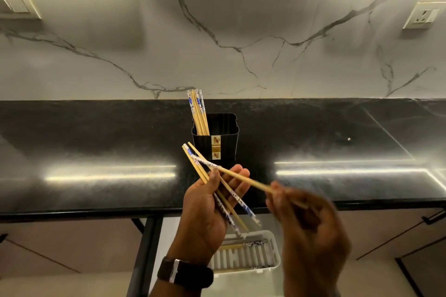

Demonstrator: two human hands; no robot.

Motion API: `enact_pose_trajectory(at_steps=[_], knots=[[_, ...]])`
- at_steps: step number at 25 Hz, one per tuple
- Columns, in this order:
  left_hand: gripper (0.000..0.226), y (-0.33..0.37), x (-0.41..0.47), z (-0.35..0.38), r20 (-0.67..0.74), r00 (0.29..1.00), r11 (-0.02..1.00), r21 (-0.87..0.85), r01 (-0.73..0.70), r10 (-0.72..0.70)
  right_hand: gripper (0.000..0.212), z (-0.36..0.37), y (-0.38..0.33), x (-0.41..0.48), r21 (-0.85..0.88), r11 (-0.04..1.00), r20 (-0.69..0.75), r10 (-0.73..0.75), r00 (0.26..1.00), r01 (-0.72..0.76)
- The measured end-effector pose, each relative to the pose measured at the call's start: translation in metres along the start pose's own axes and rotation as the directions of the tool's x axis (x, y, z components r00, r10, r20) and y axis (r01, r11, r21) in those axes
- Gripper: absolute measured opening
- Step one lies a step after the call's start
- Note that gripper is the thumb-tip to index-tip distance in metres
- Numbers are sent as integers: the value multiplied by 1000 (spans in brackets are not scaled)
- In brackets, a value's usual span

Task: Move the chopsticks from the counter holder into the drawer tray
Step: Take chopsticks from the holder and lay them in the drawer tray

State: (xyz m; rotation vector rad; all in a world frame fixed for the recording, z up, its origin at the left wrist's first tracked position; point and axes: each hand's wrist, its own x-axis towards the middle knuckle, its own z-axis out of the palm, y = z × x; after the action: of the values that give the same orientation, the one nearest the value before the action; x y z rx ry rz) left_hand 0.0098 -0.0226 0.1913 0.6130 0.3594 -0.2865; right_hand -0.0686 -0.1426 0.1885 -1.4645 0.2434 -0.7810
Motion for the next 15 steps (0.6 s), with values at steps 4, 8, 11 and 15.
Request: enact_pose_trajectory(at_steps=[4, 8, 11, 15], knots=[[28, -7, 6, 0, -50, 995, 991, -93, -92, 88, 16, -21, 34, -41, -104, 993, 67, 69, 995, -62], [29, -11, 12, -11, -74, 986, 989, 0, -148, 148, 22, -35, 28, -19, -207, 974, 22, 95, 995, -88], [25, -6, 11, -22, -87, 961, 954, 177, -243, 262, 20, -55, -4, 24, -375, 916, 134, 203, 970, -140], [15, 3, 13, -48, 205, 792, 429, 748, -506, 575, 44, -86, -83, 89, -639, 769, 309, 253, 917, 3]])
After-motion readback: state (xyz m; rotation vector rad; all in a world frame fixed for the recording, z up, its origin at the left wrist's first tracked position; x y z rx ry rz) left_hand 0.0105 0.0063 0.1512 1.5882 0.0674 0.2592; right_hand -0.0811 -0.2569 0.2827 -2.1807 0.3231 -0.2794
